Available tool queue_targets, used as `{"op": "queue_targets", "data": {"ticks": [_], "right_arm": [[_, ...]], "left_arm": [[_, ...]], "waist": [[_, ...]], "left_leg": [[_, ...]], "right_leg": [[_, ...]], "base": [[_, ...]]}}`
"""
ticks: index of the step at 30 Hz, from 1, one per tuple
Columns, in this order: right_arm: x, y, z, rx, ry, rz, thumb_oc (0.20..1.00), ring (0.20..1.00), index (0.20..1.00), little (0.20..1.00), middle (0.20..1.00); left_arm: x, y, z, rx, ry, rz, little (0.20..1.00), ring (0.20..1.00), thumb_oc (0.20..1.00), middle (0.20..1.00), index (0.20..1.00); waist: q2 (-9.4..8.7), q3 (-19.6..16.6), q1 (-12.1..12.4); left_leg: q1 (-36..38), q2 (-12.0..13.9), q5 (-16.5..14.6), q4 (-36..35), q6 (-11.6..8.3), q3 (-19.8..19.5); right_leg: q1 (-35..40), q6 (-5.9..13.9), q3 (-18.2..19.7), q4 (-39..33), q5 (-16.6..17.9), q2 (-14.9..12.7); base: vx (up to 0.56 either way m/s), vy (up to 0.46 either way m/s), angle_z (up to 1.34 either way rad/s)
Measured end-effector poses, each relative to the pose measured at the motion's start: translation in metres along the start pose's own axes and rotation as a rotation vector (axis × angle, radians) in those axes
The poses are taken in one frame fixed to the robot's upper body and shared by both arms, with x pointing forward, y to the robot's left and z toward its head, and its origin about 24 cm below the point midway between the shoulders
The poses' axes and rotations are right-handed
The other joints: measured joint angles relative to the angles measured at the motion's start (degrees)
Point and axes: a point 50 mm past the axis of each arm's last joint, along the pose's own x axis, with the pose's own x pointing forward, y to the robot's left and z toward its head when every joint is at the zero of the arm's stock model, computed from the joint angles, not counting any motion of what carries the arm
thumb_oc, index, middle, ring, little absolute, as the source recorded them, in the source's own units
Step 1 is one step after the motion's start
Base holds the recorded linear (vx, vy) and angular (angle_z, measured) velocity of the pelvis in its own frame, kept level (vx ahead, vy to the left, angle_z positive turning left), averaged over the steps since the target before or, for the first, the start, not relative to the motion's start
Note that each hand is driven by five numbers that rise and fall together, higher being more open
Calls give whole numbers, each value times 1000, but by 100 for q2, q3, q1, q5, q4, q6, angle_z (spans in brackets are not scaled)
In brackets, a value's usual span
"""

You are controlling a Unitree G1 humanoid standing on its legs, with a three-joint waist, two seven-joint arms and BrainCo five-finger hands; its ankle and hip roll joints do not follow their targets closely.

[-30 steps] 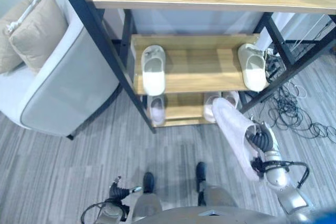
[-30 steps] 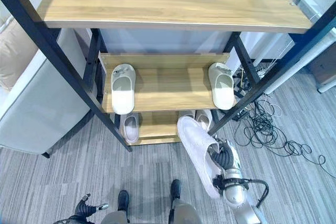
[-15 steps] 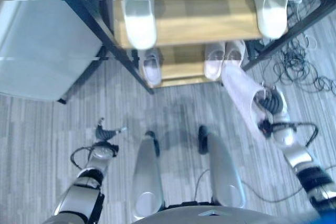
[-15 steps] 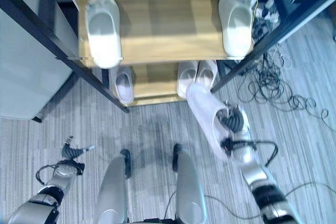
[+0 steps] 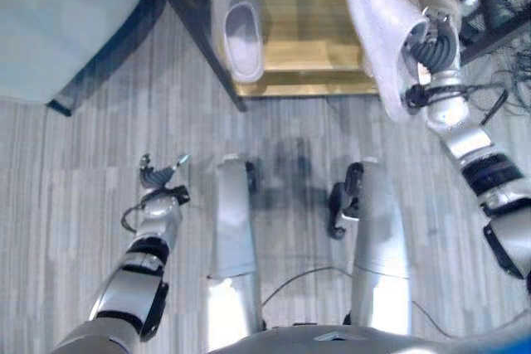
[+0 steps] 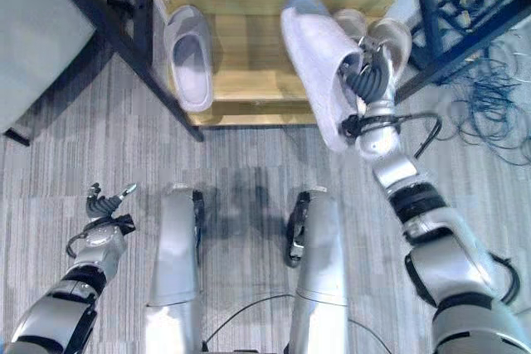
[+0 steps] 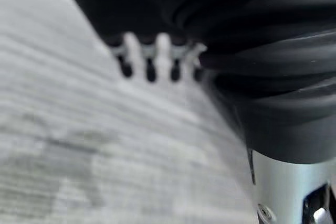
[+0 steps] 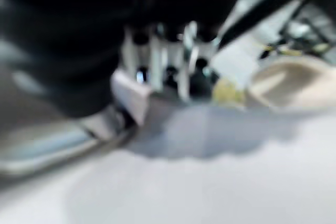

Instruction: Arrange the slippers neatly on the shoe rack.

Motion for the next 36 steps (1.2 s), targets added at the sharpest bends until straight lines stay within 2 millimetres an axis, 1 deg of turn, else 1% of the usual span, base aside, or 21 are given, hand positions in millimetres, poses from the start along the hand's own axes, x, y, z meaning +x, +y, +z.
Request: {"op": "queue_targets", "data": {"ticks": [1,2,3,4,8,9,10,15,17,22,24,25,26,28,29,30,31,32,33,35,36], "right_arm": [[5,0,6,2,-9,-1,200,200,200,200,200],[11,-4,8,-3,-7,-8,200,200,200,200,200],[18,-12,0,-62,44,-21,200,200,200,200,200],[23,-20,-5,-107,90,-26,200,200,200,200,200],[25,-32,-23,-153,200,-32,200,200,200,200,200],[29,-44,-27,-132,250,-73,200,200,200,200,200],[35,-52,-21,-108,257,-107,200,200,200,200,200],[48,-64,-4,-73,222,-136,200,200,200,200,200],[50,-70,-2,-77,216,-145,200,200,200,200,200],[51,-71,2,-74,200,-149,200,200,200,200,200],[54,-63,13,-48,144,-140,200,200,200,200,200],[55,-59,20,-25,113,-135,200,200,200,200,200],[54,-47,39,32,23,-107,200,200,200,200,200],[44,-30,60,81,-122,-47,200,200,200,200,200],[39,-23,66,76,-170,-14,200,200,200,200,200],[19,-21,70,148,-247,-18,200,200,200,200,200],[8,-14,66,159,-266,3,200,200,200,200,200],[7,-13,65,158,-267,9,200,200,200,200,200],[-4,-7,53,140,-247,28,200,200,200,200,200],[-19,-4,36,157,-195,22,200,200,200,200,200],[-40,-11,7,154,-111,-11,200,200,200,200,200]], "left_arm": [[-1,4,-2,-15,-1,5,1000,1000,1000,1000,1000],[-2,10,-8,-21,19,19,1000,1000,1000,1000,1000],[-6,7,-13,-28,28,0,1000,1000,1000,1000,1000],[-7,7,-16,-39,39,-3,1000,1000,1000,1000,1000],[-15,25,-42,-27,117,34,1000,1000,1000,1000,1000],[-19,32,-52,-26,144,31,1000,1000,1000,1000,1000],[-22,39,-60,-24,165,39,1000,1000,1000,1000,1000],[-27,54,-77,26,220,69,1000,1000,1000,1000,1000],[-30,58,-82,117,212,57,1000,1000,1000,1000,1000],[-36,71,-94,177,248,82,1000,1000,1000,1000,1000],[-39,73,-102,196,277,100,1000,1000,1000,1000,1000],[-39,72,-102,196,276,97,1000,1000,1000,1000,1000],[-38,67,-100,187,277,92,1000,1000,1000,1000,1000],[-36,58,-93,154,246,69,1000,1000,1000,1000,1000],[-34,50,-85,133,214,41,1000,1000,1000,1000,1000],[-29,33,-64,105,117,-28,1000,1000,1000,1000,1000],[-26,28,-52,108,67,-54,1000,1000,1000,1000,1000],[-26,27,-51,108,62,-56,1000,1000,1000,1000,1000],[-22,21,-39,117,15,-80,1000,1000,1000,1000,1000],[-21,15,-28,106,-32,-101,1000,1000,1000,1000,1000],[-22,-2,-2,66,-122,-167,1000,1000,1000,1000,1000]], "waist": [[8,-47,-24],[37,78,15],[79,294,-15],[10,518,82],[11,684,211],[-18,737,272],[-21,819,298],[-25,902,311],[-38,909,384],[-76,919,425],[-91,915,415],[-104,909,402],[-132,901,360],[-207,879,282],[-216,876,221],[-291,803,275],[-356,697,269],[-347,681,278],[-366,624,203],[-341,580,194],[-275,581,50]], "left_leg": [[-279,-85,-5,220,-2,-22],[-426,-138,82,465,27,5],[-440,-231,-97,867,41,22],[-339,-228,-190,1057,-5,146],[-342,-292,-212,1207,2,306],[-281,-295,-243,1248,9,415],[-233,-297,-266,1276,33,446],[-155,-346,-271,1231,29,458],[-121,-385,-273,1182,30,462],[-123,-407,-276,1144,25,455],[-110,-390,-277,1056,25,449],[-106,-369,-277,1015,25,447],[-79,-317,-276,864,26,417],[27,-273,-200,536,-4,405],[111,-247,-163,312,26,408],[265,-202,-25,-195,-24,414],[340,-195,87,-525,-47,452],[361,-195,119,-571,-53,467],[629,-127,234,-987,3,475],[884,-140,387,-1332,-49,484],[1093,-360,666,-1830,-134,576]], "right_leg": [[-260,102,79,214,-43,-42],[-373,139,173,490,12,-48],[-386,255,412,938,-190,-57],[-400,317,644,1178,-304,17],[-417,384,912,1381,-354,69],[-400,385,1039,1480,-430,64],[-375,396,1084,1520,-456,52],[-288,377,1113,1514,-509,17],[-230,331,1108,1506,-570,-18],[-223,327,1083,1488,-624,-67],[-206,301,1036,1399,-636,-82],[-204,300,1010,1341,-636,-86],[-171,258,899,1149,-608,-94],[-52,223,745,821,-532,-138],[65,162,642,616,-502,-179],[239,142,466,144,-422,-198],[325,85,374,-167,-334,-241],[351,103,356,-217,-316,-253],[621,19,236,-548,-267,-275],[934,-17,107,-792,-279,-300],[1292,-266,56,-1048,-388,-640]], "base": [[80,30,5],[107,47,26],[79,19,24],[76,38,18],[36,13,9],[35,8,14],[35,3,11],[35,4,6],[27,-9,10],[26,-4,4],[23,4,0],[-17,7,-10],[-53,-32,-13],[-64,-117,-4],[-50,-169,9],[-45,-194,15],[-47,-228,11],[-38,-164,15],[-73,-254,15],[-61,-334,60],[15,-112,122]]}}
